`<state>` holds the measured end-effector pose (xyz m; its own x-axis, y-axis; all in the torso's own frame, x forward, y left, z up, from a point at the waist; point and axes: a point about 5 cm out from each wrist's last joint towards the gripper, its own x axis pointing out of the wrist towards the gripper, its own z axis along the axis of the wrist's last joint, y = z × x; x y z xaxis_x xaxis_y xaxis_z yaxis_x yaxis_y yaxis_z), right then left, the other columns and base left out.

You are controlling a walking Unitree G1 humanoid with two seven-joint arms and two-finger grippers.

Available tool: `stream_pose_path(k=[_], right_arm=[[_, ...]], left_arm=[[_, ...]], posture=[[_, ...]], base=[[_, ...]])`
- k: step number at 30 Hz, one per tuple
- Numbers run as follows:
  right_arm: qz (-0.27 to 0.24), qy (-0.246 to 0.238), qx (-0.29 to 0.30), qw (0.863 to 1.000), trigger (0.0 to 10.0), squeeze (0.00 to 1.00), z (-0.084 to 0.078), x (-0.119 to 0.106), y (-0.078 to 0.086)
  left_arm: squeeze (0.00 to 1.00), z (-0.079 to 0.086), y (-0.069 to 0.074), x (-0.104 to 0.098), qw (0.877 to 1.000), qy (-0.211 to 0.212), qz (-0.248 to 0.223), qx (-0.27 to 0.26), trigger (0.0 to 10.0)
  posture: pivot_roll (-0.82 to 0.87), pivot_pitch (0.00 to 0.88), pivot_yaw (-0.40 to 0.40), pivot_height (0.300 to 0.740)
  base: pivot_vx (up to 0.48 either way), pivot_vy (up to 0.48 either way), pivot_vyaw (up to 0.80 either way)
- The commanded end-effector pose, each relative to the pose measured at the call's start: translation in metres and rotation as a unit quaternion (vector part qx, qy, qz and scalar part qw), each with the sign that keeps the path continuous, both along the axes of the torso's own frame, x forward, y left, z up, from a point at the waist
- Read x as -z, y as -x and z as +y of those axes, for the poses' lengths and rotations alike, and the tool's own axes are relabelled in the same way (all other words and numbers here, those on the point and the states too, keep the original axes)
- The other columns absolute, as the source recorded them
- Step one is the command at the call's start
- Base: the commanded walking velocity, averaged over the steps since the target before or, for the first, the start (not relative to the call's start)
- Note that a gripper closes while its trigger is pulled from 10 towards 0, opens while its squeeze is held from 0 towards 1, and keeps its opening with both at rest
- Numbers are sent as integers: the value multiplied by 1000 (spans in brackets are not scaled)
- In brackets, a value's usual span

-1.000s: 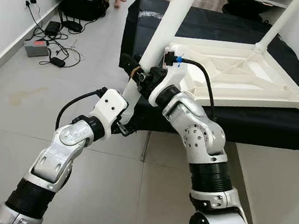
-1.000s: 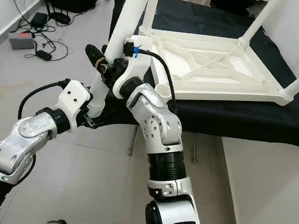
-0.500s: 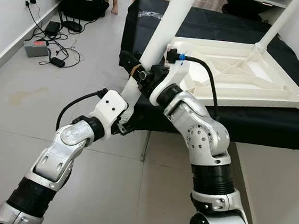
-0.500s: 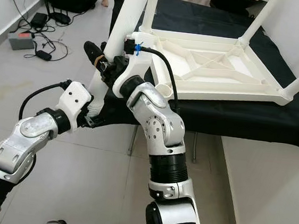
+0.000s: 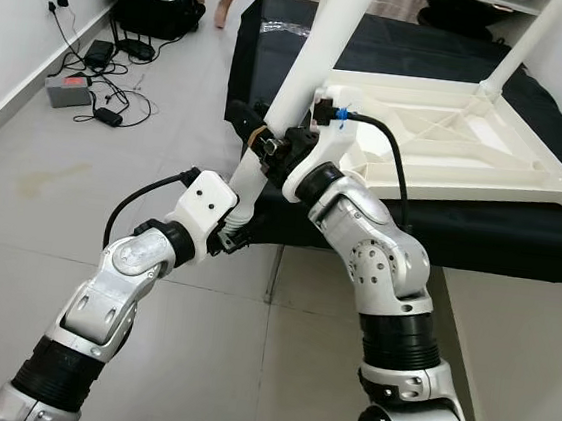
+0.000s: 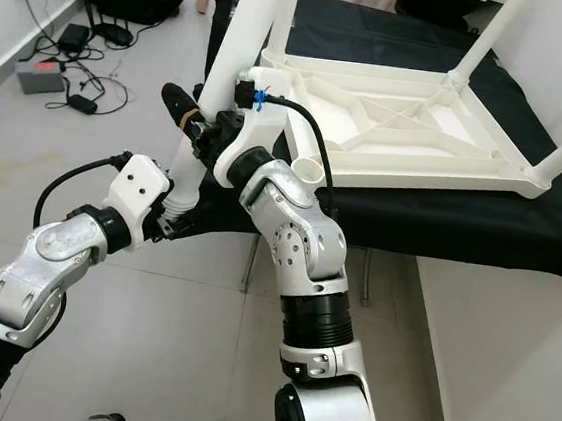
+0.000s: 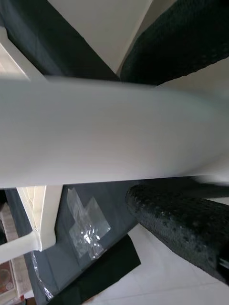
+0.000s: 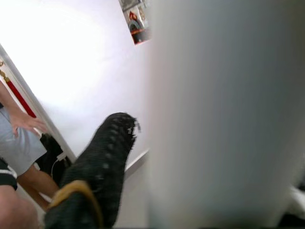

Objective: Building children table

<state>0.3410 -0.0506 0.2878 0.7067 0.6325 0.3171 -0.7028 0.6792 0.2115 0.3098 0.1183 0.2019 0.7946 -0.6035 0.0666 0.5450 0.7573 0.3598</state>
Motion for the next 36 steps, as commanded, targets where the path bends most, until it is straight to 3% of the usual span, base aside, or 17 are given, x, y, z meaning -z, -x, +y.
stream_pose_path(k=[1,2,3,4,5,9,10,11,12,13,15,17,18,20,27,28,36], right_arm=[[-4,-4,12,1000,10000,1000,-9,2,-4],[-4,-4,12,1000,10000,1000,-9,2,-4],[-3,-5,10,1000,10000,514,-11,2,-5],[-3,-5,10,1000,10000,514,-11,2,-5],[-6,-4,11,1000,10000,0,-13,1,-6],[-10,-5,15,1000,10000,0,-18,0,-8],[2,-19,21,1000,0,137,-21,0,-12],[2,-19,21,1000,0,137,-21,0,-12],[-9,-10,38,999,0,0,-25,0,-14],[-18,-2,49,999,0,0,-27,1,-15],[20,30,133,990,0,0,-44,21,-30],[20,30,133,990,0,0,-44,21,-30],[40,30,177,983,10000,0,-53,29,-36],[57,30,208,976,10000,0,-60,36,-39],[87,34,222,971,10000,0,-65,51,-38],[90,36,278,956,10000,0,-74,58,-37],[115,55,324,937,10000,0,-92,73,-37]], left_arm=[[0,-1,5,3,1000,-6,5,4,10000],[0,-1,5,3,1000,-6,5,4,10000],[0,0,8,4,1000,-6,7,4,10000],[0,0,8,4,1000,-6,7,4,10000],[0,2,10,5,1000,-14,5,4,10000],[0,9,12,6,1000,-12,-3,-14,10000],[0,16,11,1,999,-12,-12,-30,10000],[0,16,11,1,999,-12,-12,-30,10000],[0,22,9,-5,999,7,-13,-42,10000],[0,25,7,-9,999,20,-13,-48,10000],[0,28,1,-10,996,16,-18,-82,10000],[0,28,1,-10,996,16,-18,-82,10000],[0,27,0,-10,995,24,-19,-92,10000],[0,25,2,-6,995,26,-12,-100,10000],[0,21,8,3,992,45,-4,-122,10000],[0,26,9,3,988,54,-3,-142,10000],[0,31,14,5,986,57,-1,-155,10000]], posture=[[100,181,-127,740],[100,181,-127,740],[100,181,-127,740],[100,181,-127,740],[101,182,-128,740],[85,176,-125,740],[76,167,-123,740],[76,167,-123,740],[71,171,-127,740],[75,172,-128,740],[88,190,-150,740],[88,190,-150,740],[81,190,-135,740],[82,191,-130,740],[93,200,-124,740],[90,203,-118,740],[86,210,-116,740]], base=[[0,0,0],[0,0,0],[0,0,0],[0,0,0],[0,0,0],[0,0,0],[0,0,0],[0,0,0],[0,0,0],[0,0,0],[0,0,0],[0,0,0],[0,0,0],[0,0,0],[0,0,0],[0,0,0],[0,0,0]])
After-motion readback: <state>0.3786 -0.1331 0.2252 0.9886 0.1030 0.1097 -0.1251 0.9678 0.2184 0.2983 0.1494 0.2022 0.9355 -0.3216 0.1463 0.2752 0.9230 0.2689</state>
